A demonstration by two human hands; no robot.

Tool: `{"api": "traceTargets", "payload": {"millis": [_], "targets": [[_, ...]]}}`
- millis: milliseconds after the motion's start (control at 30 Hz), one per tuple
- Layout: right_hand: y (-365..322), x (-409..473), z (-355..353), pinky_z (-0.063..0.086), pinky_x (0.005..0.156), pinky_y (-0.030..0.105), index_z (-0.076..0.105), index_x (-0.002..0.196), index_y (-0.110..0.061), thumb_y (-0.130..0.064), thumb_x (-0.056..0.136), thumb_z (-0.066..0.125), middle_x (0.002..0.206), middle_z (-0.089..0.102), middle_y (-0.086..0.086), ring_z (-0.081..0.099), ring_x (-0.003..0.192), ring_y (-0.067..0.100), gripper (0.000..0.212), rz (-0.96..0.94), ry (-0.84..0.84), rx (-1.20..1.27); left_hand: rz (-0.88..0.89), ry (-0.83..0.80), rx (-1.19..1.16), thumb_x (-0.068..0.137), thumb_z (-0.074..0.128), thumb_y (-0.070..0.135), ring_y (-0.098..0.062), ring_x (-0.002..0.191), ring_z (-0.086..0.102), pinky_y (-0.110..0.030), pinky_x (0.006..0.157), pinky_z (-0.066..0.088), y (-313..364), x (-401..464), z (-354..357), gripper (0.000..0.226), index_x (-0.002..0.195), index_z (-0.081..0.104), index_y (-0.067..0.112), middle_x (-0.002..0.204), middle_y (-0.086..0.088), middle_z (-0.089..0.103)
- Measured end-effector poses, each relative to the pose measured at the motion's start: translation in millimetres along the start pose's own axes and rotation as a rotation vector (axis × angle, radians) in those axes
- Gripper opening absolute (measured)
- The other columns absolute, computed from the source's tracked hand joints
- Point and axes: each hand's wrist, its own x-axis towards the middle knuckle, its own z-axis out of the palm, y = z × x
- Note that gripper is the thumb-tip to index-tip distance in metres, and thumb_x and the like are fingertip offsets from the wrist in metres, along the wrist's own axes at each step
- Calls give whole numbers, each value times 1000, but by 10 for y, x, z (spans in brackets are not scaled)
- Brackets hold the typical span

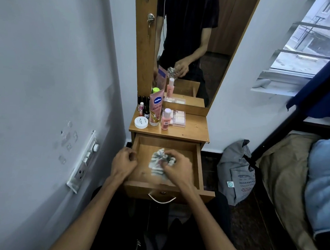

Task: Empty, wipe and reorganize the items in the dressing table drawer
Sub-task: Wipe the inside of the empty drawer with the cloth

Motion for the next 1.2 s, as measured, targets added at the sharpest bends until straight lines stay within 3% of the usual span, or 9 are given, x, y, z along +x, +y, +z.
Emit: {"api": "traceTargets", "payload": {"millis": [133, 200, 267, 433, 667, 800, 933, 1067, 1200], "targets": [[299, 340, -188, 47, 73, 28, 68, 116, -22, -31, 89, 71, 106, 65, 2, 61, 90, 17, 28, 129, 96, -432, 57, -99, 113, 82, 68, 13, -18, 118, 55, -37, 103, 47, -7, -47, 90, 28, 110, 72, 17, 123, 1, 63], [457, 450, -167, 50, 79, 33, 67, 117, -16, -34, 93, 68, 116, 63, 8, 65, 101, 24, 30, 210, 7, -666, 69, -92, 122, 80, 69, 12, -17, 118, 53, -34, 104, 45, -56, -64, 125, 32, 111, 73, 16, 122, 1, 63], [592, 496, -56, 51, 73, 29, 69, 114, -14, -31, 99, 60, 110, 69, 5, 68, 99, 20, 24, 202, -161, -855, 77, -83, 120, 78, 70, 12, -15, 117, 53, -35, 105, 45, -73, -63, 137, 35, 112, 72, 17, 123, 2, 62], [695, 516, 347, 52, 63, 27, 70, 109, -11, -30, 100, 61, 97, 71, 4, 71, 85, 17, 23, 168, -441, -917, 62, -65, 33, 77, 70, 8, -11, 113, 53, -39, 105, 47, -90, -54, 148, 36, 111, 72, 18, 121, 4, 62], [245, 531, 793, 51, 70, 27, 66, 109, -16, -31, 91, 74, 100, 68, 4, 63, 84, 17, 25, 107, -488, -508, 8, -42, -55, 82, 66, 3, -15, 115, 53, -42, 106, 44, -58, -60, 130, 36, 114, 71, 17, 121, 4, 59], [-19, 467, 1166, 50, 81, 35, 70, 111, -17, -35, 85, 79, 112, 69, 11, 65, 102, 29, 33, 113, -553, -304, -13, 17, -144, 89, 63, 8, -14, 110, 57, -36, 100, 47, -95, -70, 130, 24, 108, 73, 19, 120, 5, 64], [30, 536, 1075, 59, 90, 41, 76, 109, -15, -16, 89, 65, 100, 71, 3, 65, 93, 21, 23, 173, -648, -72, -35, 39, -215, 92, 62, 7, -12, 105, 60, -36, 97, 51, -120, -73, 111, 21, 105, 74, 19, 118, 5, 67], [-9, 515, 645, 52, 91, 28, 76, 117, -25, -11, 88, 70, 117, 70, 1, 62, 110, 19, 32, 174, -742, 196, -34, 52, -231, 92, 61, 6, -12, 101, 61, -36, 93, 52, -103, -58, 105, 22, 104, 74, 18, 114, 5, 68], [-53, 393, 219, 53, 81, 22, 76, 115, -25, -15, 92, 72, 105, 72, -2, 67, 93, 12, 26, 115, -828, 390, -49, 76, -292, 90, 60, 4, -15, 101, 63, -38, 91, 53, -147, -50, 100, 23, 101, 75, 17, 111, 2, 71]]}}
